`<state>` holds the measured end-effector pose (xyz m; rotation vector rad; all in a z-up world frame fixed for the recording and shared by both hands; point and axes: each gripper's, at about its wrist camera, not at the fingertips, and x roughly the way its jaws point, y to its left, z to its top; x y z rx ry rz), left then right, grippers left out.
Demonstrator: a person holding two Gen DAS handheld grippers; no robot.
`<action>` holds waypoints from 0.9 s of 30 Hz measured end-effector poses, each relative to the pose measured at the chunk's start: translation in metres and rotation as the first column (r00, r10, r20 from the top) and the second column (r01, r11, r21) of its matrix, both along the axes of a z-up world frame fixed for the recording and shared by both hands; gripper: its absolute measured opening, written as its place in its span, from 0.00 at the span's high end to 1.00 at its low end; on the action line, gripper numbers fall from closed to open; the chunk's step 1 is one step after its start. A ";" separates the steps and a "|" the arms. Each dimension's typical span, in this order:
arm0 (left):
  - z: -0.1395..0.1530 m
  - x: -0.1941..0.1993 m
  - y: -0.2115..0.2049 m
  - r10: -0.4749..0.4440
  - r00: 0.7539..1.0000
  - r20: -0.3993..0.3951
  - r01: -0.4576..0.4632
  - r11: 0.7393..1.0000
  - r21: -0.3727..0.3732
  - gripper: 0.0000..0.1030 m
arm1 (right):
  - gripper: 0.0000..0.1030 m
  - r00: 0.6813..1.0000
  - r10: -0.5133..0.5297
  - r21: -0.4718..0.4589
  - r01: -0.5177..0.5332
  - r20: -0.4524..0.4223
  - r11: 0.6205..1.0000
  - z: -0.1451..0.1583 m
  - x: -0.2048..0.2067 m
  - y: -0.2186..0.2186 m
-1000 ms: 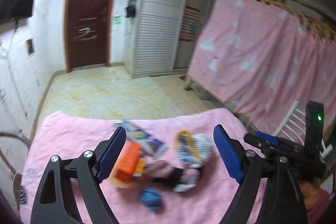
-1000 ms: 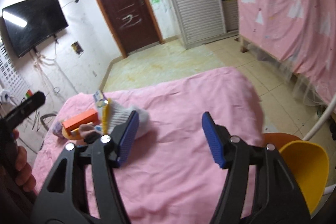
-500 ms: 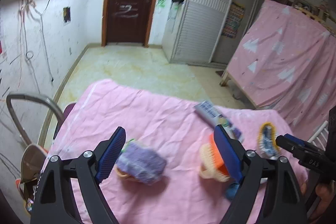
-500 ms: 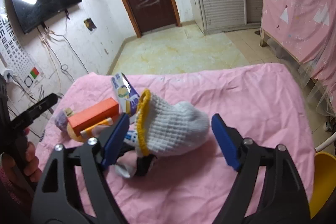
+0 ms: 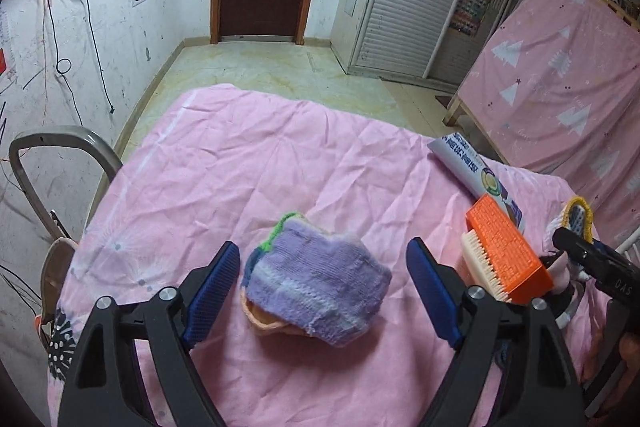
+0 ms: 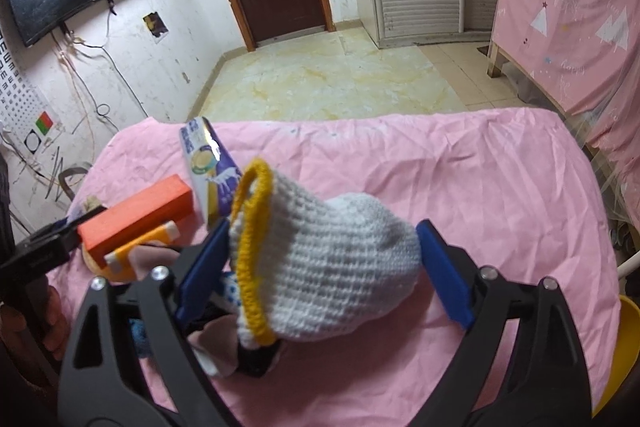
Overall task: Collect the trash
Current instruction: 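Grasp the purple knit glove with the left gripper while the right grasps the white knit glove, then carry both gloves to the yellow bucket and open both grippers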
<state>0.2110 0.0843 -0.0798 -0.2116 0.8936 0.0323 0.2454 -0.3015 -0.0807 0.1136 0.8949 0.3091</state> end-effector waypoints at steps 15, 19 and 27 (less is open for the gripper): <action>0.035 -0.020 -0.018 0.014 0.997 0.081 -0.016 1.000 0.015 0.84 | 0.44 0.993 -0.040 0.088 0.030 0.110 0.996 0.033 -0.025 -0.022; 0.065 -0.033 -0.038 -0.018 0.989 0.144 0.016 1.000 0.014 0.84 | 0.44 0.986 -0.056 0.122 0.038 0.155 0.992 0.050 -0.039 -0.037; 0.113 -0.054 -0.121 -0.200 0.948 0.247 0.209 0.978 -0.011 0.84 | 0.43 0.959 -0.142 0.166 0.102 0.245 0.981 0.077 -0.072 -0.097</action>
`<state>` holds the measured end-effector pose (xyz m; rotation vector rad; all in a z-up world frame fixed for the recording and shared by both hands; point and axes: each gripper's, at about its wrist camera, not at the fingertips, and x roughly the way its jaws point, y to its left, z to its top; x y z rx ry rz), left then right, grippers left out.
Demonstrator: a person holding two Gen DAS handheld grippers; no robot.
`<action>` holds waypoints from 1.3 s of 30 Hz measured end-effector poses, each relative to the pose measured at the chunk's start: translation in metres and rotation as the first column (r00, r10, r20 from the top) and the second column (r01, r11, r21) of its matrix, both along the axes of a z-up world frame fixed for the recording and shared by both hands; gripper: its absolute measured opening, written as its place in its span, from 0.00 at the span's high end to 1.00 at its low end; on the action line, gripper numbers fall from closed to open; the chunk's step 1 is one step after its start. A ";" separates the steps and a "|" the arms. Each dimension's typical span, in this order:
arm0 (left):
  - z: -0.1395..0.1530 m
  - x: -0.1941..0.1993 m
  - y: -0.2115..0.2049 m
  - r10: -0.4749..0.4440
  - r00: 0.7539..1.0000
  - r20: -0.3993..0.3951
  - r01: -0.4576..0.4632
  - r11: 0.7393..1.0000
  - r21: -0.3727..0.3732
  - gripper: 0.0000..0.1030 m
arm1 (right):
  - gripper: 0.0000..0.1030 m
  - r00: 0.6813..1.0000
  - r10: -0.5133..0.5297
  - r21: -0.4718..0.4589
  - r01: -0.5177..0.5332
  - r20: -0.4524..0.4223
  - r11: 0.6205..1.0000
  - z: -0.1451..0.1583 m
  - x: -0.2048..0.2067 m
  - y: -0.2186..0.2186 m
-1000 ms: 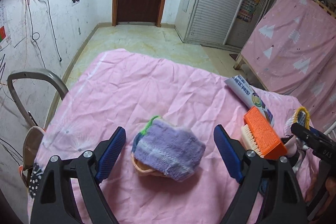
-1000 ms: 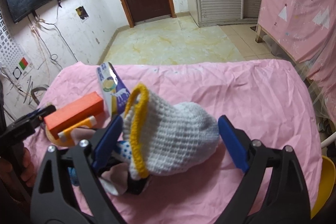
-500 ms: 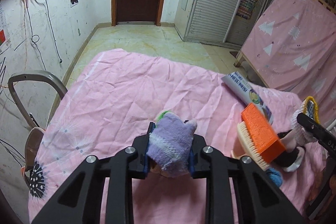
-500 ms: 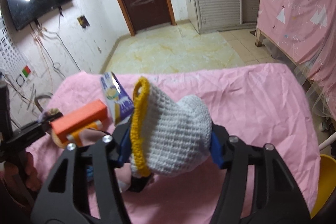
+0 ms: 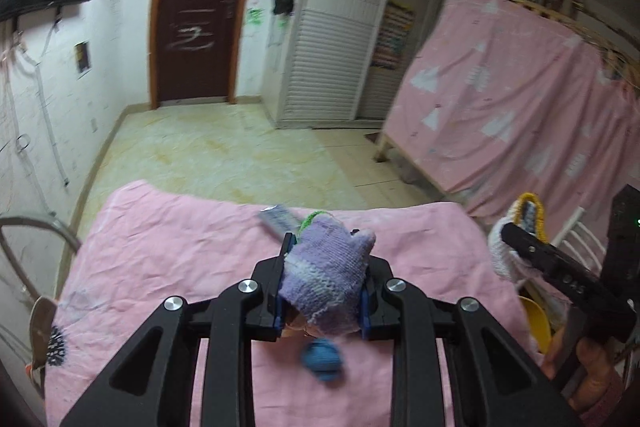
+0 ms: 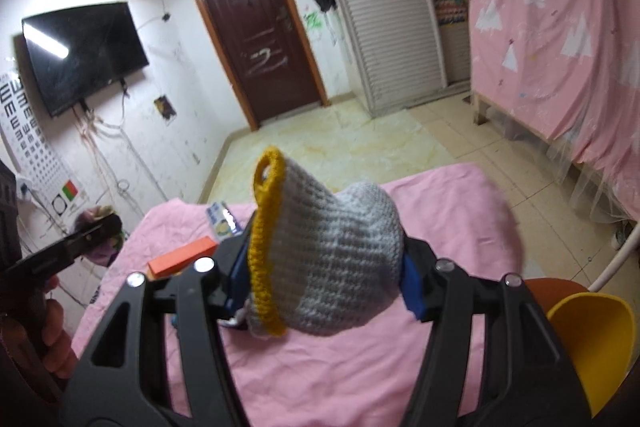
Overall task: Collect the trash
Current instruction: 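Carry both gloves to the yellow bucket and open both grippers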
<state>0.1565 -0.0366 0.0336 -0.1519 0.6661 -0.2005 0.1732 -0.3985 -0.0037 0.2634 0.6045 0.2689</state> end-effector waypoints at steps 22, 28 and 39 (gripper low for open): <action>-0.009 -0.026 -0.246 -0.450 0.893 -0.024 0.450 0.893 -0.010 0.84 | 0.42 0.945 -0.326 0.047 0.326 -0.016 0.944 -0.022 -0.088 -0.197; -0.035 -0.034 -0.304 -0.534 0.843 -0.061 0.536 0.844 0.005 0.84 | 0.38 0.918 -0.389 0.075 0.394 -0.076 0.916 -0.051 -0.106 -0.234; -0.060 -0.043 -0.383 -0.627 0.769 -0.122 0.635 0.772 0.034 0.73 | 0.32 0.882 -0.458 0.115 0.469 -0.112 0.876 -0.070 -0.127 -0.271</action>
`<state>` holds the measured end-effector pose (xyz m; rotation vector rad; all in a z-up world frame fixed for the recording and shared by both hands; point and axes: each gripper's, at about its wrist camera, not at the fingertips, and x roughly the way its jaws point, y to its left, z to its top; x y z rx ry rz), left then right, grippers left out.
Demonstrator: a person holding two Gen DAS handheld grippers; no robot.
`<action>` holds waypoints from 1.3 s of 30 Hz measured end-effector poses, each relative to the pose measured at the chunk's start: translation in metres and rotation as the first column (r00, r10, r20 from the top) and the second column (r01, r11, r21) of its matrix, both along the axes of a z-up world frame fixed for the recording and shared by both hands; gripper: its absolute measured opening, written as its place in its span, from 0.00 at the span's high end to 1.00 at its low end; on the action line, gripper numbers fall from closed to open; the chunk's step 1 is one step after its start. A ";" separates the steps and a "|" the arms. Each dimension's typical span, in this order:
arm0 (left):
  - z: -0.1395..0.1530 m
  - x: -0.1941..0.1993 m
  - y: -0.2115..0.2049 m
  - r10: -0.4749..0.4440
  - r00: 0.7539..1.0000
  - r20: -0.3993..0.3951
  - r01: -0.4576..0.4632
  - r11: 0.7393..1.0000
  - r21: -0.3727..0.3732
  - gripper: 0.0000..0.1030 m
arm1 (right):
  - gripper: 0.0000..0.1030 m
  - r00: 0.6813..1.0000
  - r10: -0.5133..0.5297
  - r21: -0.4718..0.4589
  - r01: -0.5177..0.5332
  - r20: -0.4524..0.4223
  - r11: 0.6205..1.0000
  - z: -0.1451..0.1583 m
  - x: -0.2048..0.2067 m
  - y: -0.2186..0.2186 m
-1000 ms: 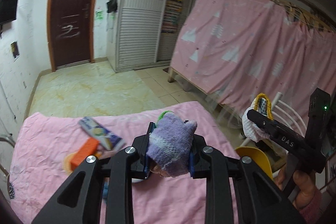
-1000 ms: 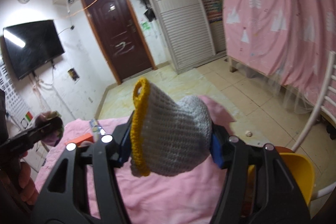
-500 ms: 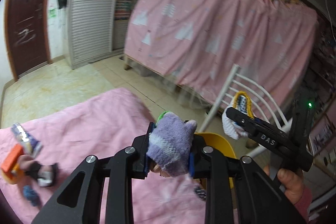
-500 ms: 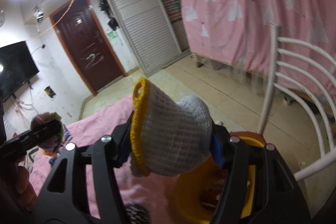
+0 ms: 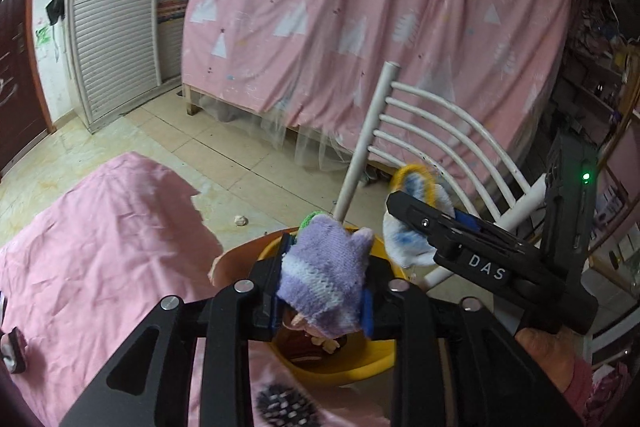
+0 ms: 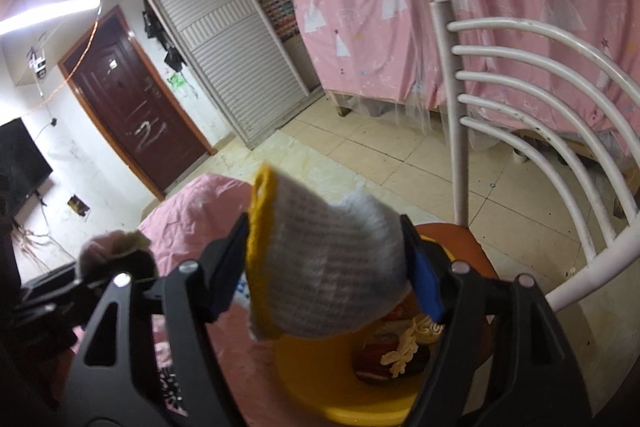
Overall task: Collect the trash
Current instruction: 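Carry both gloves to the yellow bucket and open both grippers, then move both tools back over the bed clutter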
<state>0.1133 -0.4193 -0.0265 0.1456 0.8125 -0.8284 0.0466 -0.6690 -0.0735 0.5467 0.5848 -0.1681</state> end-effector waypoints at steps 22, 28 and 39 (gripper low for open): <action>0.037 -0.003 0.077 0.073 0.994 0.075 -0.069 0.996 -0.058 0.37 | 0.31 0.998 0.060 -0.020 -0.060 0.029 0.998 0.020 0.025 0.040; 0.050 0.007 0.136 0.168 0.981 0.094 -0.160 0.983 -0.092 0.35 | 0.31 0.989 0.149 -0.059 -0.147 0.025 0.987 0.034 0.050 0.089; 0.059 0.028 0.233 0.331 0.936 0.116 -0.320 0.942 -0.104 0.35 | 0.31 0.957 0.292 -0.119 -0.290 -0.005 0.950 0.048 0.087 0.171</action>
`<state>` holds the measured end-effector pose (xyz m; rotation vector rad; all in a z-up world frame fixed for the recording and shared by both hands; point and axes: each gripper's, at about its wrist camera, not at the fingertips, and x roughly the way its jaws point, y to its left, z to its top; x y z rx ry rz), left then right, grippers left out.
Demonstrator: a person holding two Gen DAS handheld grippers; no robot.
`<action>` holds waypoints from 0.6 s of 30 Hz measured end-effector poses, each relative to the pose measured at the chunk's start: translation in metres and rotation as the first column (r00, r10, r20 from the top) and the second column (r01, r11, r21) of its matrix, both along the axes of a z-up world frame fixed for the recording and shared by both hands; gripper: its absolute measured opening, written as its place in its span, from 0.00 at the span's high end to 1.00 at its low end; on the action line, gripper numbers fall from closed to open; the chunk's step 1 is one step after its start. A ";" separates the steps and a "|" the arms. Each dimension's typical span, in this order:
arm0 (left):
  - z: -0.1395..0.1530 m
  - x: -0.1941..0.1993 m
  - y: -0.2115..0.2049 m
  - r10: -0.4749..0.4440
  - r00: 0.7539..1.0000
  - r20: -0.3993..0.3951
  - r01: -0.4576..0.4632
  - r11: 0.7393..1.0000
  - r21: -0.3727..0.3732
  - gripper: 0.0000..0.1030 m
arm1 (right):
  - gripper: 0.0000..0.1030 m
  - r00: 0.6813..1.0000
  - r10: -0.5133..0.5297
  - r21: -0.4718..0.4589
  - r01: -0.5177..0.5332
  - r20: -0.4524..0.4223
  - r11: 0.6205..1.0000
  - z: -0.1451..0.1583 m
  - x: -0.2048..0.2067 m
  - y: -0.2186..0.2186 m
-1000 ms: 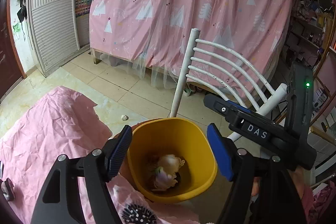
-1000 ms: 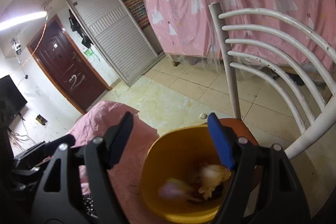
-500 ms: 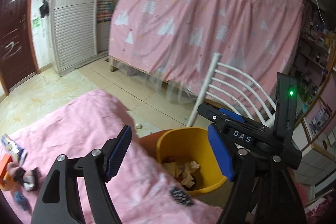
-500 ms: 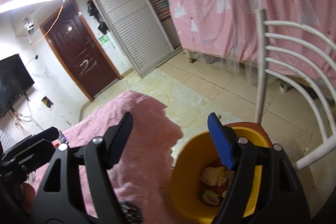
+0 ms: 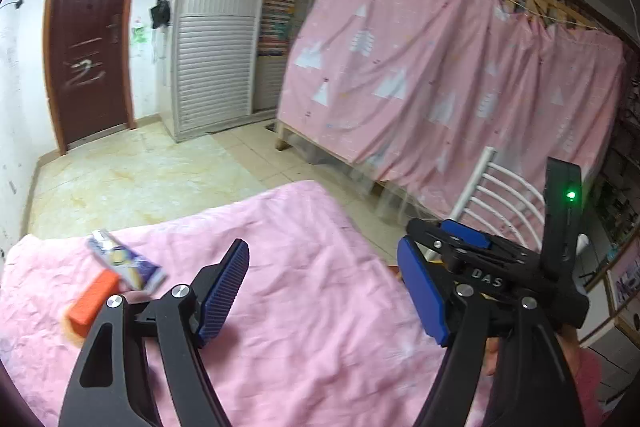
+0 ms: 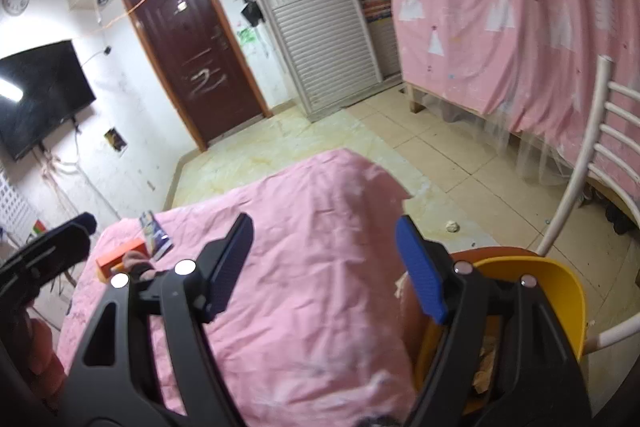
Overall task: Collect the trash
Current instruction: 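Move both tools back over the bed clutter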
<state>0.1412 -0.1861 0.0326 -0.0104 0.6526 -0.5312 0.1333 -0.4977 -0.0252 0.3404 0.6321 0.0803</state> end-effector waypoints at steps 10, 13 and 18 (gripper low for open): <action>-0.009 0.026 0.079 0.144 0.989 -0.017 -0.143 0.989 0.020 0.34 | 0.31 0.994 0.107 -0.050 -0.108 -0.032 0.993 0.002 0.024 0.062; -0.013 0.031 0.099 0.179 0.984 -0.028 -0.178 0.984 0.023 0.34 | 0.31 0.988 0.148 -0.065 -0.150 -0.044 0.987 0.001 0.031 0.084; -0.020 0.037 0.131 0.228 0.973 -0.047 -0.228 0.974 0.013 0.34 | 0.31 0.973 0.220 -0.090 -0.225 -0.064 0.970 -0.002 0.039 0.118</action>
